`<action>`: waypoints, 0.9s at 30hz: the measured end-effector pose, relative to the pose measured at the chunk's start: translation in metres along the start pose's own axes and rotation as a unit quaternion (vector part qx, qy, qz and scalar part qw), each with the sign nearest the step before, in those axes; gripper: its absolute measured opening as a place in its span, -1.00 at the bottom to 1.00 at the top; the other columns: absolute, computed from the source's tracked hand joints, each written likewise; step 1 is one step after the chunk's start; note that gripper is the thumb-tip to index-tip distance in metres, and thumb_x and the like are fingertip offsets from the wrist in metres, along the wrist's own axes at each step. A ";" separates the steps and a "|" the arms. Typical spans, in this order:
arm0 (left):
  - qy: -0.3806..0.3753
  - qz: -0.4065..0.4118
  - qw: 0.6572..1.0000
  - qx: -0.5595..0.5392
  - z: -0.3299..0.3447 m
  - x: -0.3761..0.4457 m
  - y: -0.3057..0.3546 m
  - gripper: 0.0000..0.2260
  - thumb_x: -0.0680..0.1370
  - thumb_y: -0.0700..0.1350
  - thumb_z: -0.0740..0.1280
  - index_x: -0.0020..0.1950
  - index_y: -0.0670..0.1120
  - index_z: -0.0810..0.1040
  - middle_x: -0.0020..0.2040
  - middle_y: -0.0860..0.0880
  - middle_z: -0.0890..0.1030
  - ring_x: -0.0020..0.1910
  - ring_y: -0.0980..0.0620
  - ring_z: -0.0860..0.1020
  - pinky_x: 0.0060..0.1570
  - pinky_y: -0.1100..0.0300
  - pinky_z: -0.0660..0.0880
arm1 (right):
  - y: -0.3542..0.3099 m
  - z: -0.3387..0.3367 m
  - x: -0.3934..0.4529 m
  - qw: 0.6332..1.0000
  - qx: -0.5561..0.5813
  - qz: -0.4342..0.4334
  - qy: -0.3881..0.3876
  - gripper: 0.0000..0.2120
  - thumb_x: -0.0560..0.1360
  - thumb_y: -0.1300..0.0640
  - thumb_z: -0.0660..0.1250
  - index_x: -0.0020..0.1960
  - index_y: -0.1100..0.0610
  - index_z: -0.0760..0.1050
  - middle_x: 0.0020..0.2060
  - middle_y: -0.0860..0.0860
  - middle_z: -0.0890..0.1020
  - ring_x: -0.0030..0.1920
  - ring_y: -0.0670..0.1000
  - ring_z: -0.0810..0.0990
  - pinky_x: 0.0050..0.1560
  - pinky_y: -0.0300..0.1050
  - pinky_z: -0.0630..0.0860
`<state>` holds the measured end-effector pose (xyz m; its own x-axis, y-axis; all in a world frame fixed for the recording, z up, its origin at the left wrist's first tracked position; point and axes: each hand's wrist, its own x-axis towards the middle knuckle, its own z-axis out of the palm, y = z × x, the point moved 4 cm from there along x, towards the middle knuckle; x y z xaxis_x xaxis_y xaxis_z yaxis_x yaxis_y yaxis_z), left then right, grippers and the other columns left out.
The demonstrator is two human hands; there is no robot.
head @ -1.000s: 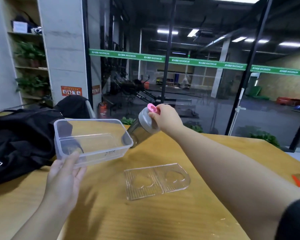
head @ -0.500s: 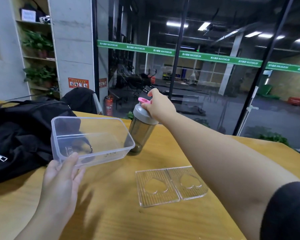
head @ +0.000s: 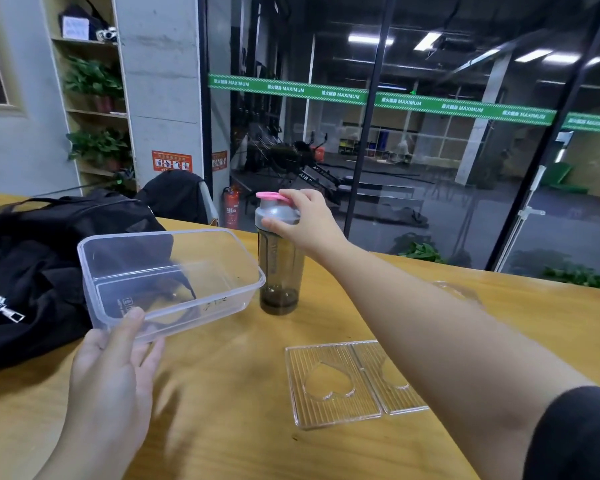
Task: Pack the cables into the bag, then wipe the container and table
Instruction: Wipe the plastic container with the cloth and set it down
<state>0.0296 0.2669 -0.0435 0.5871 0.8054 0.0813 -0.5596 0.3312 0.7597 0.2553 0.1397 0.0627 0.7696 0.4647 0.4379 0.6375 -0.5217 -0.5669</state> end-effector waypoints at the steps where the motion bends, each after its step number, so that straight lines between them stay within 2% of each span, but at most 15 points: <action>1: 0.001 0.001 1.000 0.007 0.000 0.001 0.001 -0.95 0.58 -0.16 0.24 -0.04 -0.03 0.48 -0.16 0.13 0.68 0.11 0.04 0.56 0.17 0.01 0.42 | 0.003 0.001 -0.003 1.000 0.012 -0.003 0.010 -0.28 0.42 -0.17 0.41 0.48 -0.06 0.21 0.44 -0.01 0.22 0.41 0.04 0.27 0.38 0.07 0.33; 6: 0.026 -0.010 0.999 0.015 -0.005 0.004 0.000 -0.96 0.57 -0.15 0.25 -0.04 -0.02 0.46 -0.22 0.14 0.67 0.09 0.04 0.56 0.21 0.02 0.41 | 0.023 0.007 -0.019 0.989 0.137 0.055 0.035 0.03 0.33 -0.02 0.54 0.55 0.03 -0.07 0.50 -0.02 0.13 0.47 0.01 0.19 0.45 0.04 0.24; 9: 0.044 -0.009 0.999 0.008 -0.006 0.005 0.001 -0.97 0.57 -0.15 0.26 -0.05 -0.03 0.46 -0.23 0.12 0.67 0.08 0.03 0.57 0.23 0.01 0.41 | 0.038 0.022 -0.028 0.976 0.158 0.150 0.025 0.11 0.31 -0.06 0.55 0.55 0.11 -0.16 0.51 0.07 0.14 0.48 0.10 0.19 0.44 0.07 0.25; 12: 0.046 -0.002 0.999 0.010 -0.006 0.004 0.004 -0.96 0.57 -0.14 0.25 -0.08 -0.02 0.43 -0.30 0.15 0.67 0.07 0.03 0.56 0.25 0.00 0.40 | 0.050 0.045 -0.038 0.958 0.095 0.266 -0.056 -0.02 0.31 -0.17 0.50 0.49 0.18 0.04 0.41 0.13 0.33 0.34 0.18 0.40 0.24 0.12 0.48; 14: 0.047 0.007 0.999 0.012 -0.006 0.004 0.005 -0.95 0.57 -0.13 0.25 -0.08 -0.01 0.43 -0.29 0.16 0.66 0.07 0.04 0.56 0.24 -0.01 0.40 | 0.054 0.058 -0.042 0.945 0.058 0.301 -0.112 -0.16 0.34 -0.15 0.50 0.41 0.17 0.18 0.31 0.12 0.42 0.20 0.16 0.49 0.10 0.07 0.57; 17: 0.055 0.013 0.998 0.014 -0.007 0.003 0.005 -0.97 0.57 -0.12 0.27 -0.07 -0.02 0.45 -0.25 0.15 0.67 0.08 0.03 0.57 0.20 0.01 0.43 | 0.055 0.072 -0.038 0.934 0.118 0.315 -0.121 -0.34 0.38 -0.06 0.49 0.33 0.16 0.29 0.22 0.10 0.49 0.00 0.10 0.60 -0.03 -0.05 0.63; 19: 0.068 0.011 0.998 0.010 -0.011 0.005 0.005 -0.98 0.56 -0.12 0.28 -0.06 -0.02 0.47 -0.17 0.09 0.66 0.09 0.03 0.57 0.19 0.01 0.44 | 0.052 0.078 -0.033 0.927 0.150 0.326 -0.108 -0.36 0.40 -0.01 0.49 0.33 0.19 0.28 0.20 0.12 0.50 -0.01 0.10 0.63 -0.04 -0.10 0.62; 21: 0.073 0.004 0.997 0.008 -0.013 0.007 0.004 -0.98 0.56 -0.11 0.28 -0.07 -0.03 0.47 -0.18 0.08 0.67 0.04 0.07 0.60 0.19 0.03 0.45 | 0.050 0.084 -0.029 0.920 0.182 0.335 -0.091 -0.36 0.41 0.06 0.49 0.33 0.22 0.23 0.17 0.12 0.49 0.04 0.11 0.62 0.01 -0.10 0.61; 24: 0.078 0.003 0.997 0.014 -0.013 0.007 0.002 -0.95 0.56 -0.11 0.28 -0.10 -0.04 0.46 -0.27 0.14 0.68 -0.04 0.15 0.62 0.15 0.06 0.46 | 0.049 0.099 -0.020 0.919 0.204 0.327 -0.082 -0.37 0.41 0.13 0.49 0.30 0.24 0.20 -0.10 0.05 0.47 0.02 0.10 0.63 0.09 0.00 0.59; 25: 0.081 0.007 0.997 0.015 -0.012 0.007 0.002 -0.94 0.56 -0.12 0.28 -0.11 -0.04 0.46 -0.28 0.16 0.67 -0.03 0.14 0.61 0.13 0.06 0.47 | 0.047 0.103 -0.018 0.920 0.206 0.321 -0.085 -0.38 0.41 0.15 0.49 0.31 0.25 0.21 -0.14 0.05 0.47 0.01 0.09 0.63 0.09 0.01 0.59; 27: 0.084 0.016 0.996 0.019 -0.011 0.005 0.003 -0.93 0.56 -0.12 0.27 -0.12 -0.03 0.45 -0.29 0.17 0.67 -0.03 0.15 0.60 0.11 0.06 0.47 | 0.047 0.111 -0.013 0.928 0.192 0.303 -0.102 -0.39 0.40 0.18 0.48 0.33 0.25 0.24 -0.04 0.09 0.54 0.04 0.10 0.62 0.12 0.01 0.57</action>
<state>0.0245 0.2772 -0.0481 0.4608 0.8875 -0.0010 -0.5518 0.2874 0.7828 0.2712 0.1882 -0.0468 0.9350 0.3158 -0.1614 0.0006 -0.4566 -0.8897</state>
